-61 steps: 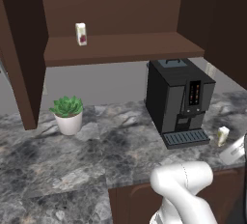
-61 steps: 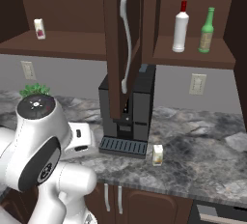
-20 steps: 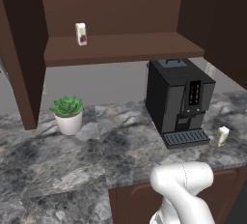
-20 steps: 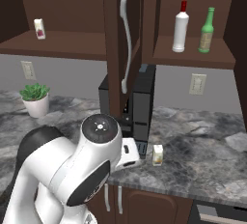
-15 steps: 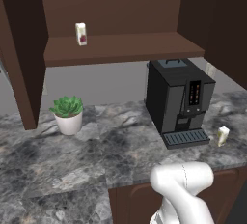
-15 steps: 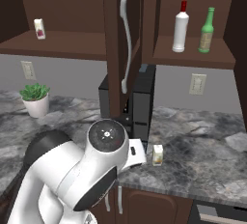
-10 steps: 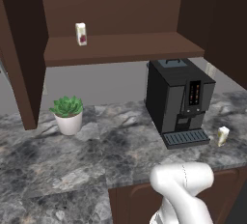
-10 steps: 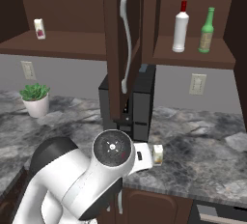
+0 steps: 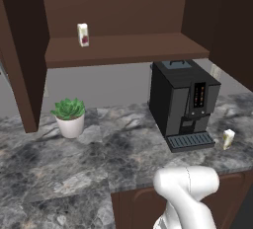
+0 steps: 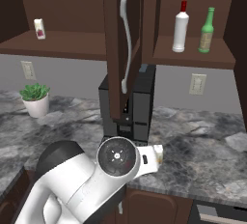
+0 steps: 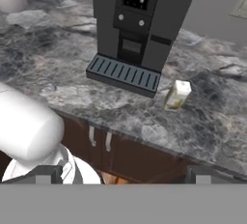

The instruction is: Sort all alcoholic drinks to one cabinet, and non-alcoholic drinks to the other.

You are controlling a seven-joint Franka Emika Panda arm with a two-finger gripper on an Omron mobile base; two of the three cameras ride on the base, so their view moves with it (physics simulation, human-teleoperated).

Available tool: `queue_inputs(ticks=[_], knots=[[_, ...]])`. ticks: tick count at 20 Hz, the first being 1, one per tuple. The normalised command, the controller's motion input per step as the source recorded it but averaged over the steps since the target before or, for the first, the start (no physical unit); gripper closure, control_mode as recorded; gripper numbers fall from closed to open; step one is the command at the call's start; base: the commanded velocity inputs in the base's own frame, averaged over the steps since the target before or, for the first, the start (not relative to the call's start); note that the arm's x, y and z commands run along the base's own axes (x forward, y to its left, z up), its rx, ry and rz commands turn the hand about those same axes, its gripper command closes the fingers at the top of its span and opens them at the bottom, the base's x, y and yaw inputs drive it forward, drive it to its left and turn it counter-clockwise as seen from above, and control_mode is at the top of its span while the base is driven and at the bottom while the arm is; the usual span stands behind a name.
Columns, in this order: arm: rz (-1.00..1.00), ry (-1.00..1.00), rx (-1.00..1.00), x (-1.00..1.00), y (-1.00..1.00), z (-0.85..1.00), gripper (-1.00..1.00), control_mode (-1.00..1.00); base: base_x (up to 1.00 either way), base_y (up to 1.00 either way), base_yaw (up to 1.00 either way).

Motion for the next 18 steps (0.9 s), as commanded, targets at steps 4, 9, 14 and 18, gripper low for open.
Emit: queue_inputs(ticks=[4, 9, 14, 18], knots=[[-0.05, -0.12, 0.0, 0.06, -0.01, -0.05, -1.0, -1.0, 0.0, 0.0, 0.0], [-0.05, -0.18, 0.01, 0.0, 0.0, -0.06, -1.0, -1.0, 0.0, 0.0, 0.0], [-0.05, -0.15, 0.01, 0.02, 0.0, -0.04, -1.0, -1.0, 0.0, 0.0, 0.0], [-0.05, -0.13, 0.0, 0.04, 0.0, -0.05, -1.0, -1.0, 0.0, 0.0, 0.0]])
